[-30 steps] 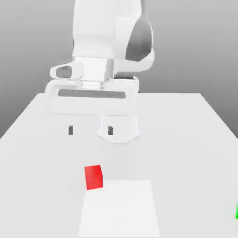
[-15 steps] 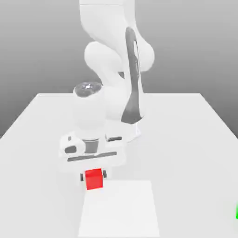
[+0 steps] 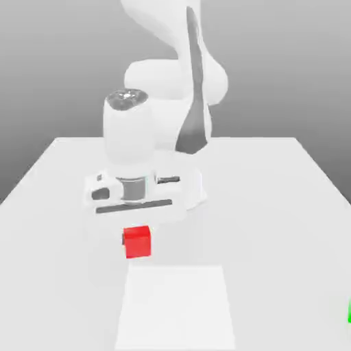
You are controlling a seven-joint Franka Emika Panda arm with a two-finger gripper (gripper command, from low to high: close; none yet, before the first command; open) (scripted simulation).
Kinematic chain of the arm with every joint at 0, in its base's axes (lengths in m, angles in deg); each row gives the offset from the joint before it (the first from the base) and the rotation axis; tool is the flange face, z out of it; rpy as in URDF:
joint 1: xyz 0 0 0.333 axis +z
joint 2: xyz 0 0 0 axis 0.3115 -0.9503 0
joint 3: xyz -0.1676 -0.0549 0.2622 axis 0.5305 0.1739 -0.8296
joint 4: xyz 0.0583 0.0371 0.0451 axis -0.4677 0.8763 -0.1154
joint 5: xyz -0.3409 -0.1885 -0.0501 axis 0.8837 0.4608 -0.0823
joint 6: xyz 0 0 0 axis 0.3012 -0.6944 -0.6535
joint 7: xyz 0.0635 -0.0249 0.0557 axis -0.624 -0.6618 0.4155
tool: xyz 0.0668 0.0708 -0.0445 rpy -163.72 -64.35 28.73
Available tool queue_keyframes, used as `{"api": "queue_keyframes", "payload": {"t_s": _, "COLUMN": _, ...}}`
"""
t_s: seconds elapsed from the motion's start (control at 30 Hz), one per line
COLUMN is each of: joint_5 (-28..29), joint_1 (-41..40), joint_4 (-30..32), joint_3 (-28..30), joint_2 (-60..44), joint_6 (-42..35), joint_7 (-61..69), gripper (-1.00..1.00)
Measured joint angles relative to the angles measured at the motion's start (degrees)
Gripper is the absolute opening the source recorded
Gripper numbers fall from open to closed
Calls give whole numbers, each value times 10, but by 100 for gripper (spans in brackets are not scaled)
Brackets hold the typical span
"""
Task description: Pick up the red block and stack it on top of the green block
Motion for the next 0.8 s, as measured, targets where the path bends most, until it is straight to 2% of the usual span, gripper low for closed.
{"api": "queue_keyframes", "payload": {"t_s": 0.17, "joint_5": -35, "joint_1": 90, "joint_4": -82, "joint_3": -47, "joint_2": -43, "joint_6": -41, "joint_7": -5, "gripper": -100}}
{"api": "queue_keyframes", "payload": {"t_s": 0.33, "joint_5": -35, "joint_1": 159, "joint_4": -167, "joint_3": -84, "joint_2": -90, "joint_6": -79, "joint_7": -33, "gripper": -100}}
{"api": "queue_keyframes", "payload": {"t_s": 0.73, "joint_5": 41, "joint_1": 309, "joint_4": -370, "joint_3": -161, "joint_2": -207, "joint_6": -166, "joint_7": -156, "gripper": -100}}
{"api": "queue_keyframes", "payload": {"t_s": 0.8, "joint_5": 57, "joint_1": 330, "joint_4": -389, "joint_3": -161, "joint_2": -237, "joint_6": -156, "joint_7": -174, "gripper": -100}}
